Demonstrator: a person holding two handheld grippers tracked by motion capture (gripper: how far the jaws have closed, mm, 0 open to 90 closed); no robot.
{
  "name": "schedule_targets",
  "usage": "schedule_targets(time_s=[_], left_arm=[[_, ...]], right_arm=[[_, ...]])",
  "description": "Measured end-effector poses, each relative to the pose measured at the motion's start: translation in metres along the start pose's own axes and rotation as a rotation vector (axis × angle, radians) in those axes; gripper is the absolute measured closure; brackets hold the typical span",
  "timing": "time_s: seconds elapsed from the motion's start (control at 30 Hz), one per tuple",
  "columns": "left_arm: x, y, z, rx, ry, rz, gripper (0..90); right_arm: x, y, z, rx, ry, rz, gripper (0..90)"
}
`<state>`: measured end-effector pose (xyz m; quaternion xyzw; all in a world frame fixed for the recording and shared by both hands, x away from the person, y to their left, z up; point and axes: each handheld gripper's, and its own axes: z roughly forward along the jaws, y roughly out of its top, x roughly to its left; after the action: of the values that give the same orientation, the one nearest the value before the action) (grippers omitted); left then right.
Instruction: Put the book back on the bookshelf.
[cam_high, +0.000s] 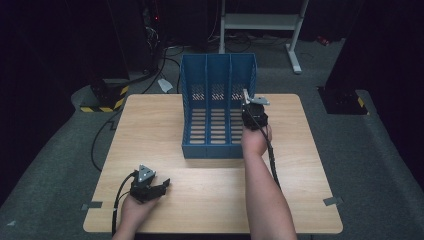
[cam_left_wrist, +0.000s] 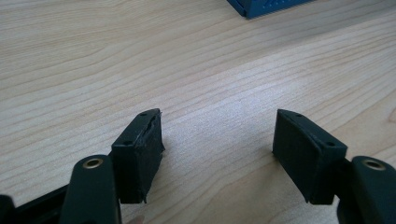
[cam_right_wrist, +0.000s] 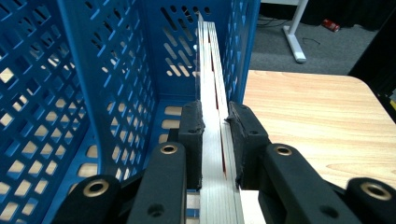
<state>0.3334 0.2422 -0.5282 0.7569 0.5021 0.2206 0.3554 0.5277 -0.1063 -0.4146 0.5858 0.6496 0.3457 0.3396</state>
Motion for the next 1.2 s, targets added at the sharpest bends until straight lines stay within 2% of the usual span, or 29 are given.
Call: schedule_targets(time_s=[0.3,0.5,0.57,1.2], left_arm=[[0.001,0.000,-0.001,-0.002,-0.002,0.000,33.2],[0.001,0.000,-0.001,-0.002,-0.004,-0.004,33.3],[0.001,0.000,-0.001,-0.002,-0.004,-0.004,33.3],[0.002,-0.001,-0.001,-0.005,-0.008,-0.007,33.8]], right_arm=[[0.004,0.001,0.006,-0.015,-0.024,0.011,76.1],[0.010,0.007,0.006,-0.021,-0.022,-0.008,76.1],[0.011,0.008,0.006,-0.021,-0.021,0.003,76.1],[0.006,0.009,0.012,-0.031,-0.015,0.019,76.1]])
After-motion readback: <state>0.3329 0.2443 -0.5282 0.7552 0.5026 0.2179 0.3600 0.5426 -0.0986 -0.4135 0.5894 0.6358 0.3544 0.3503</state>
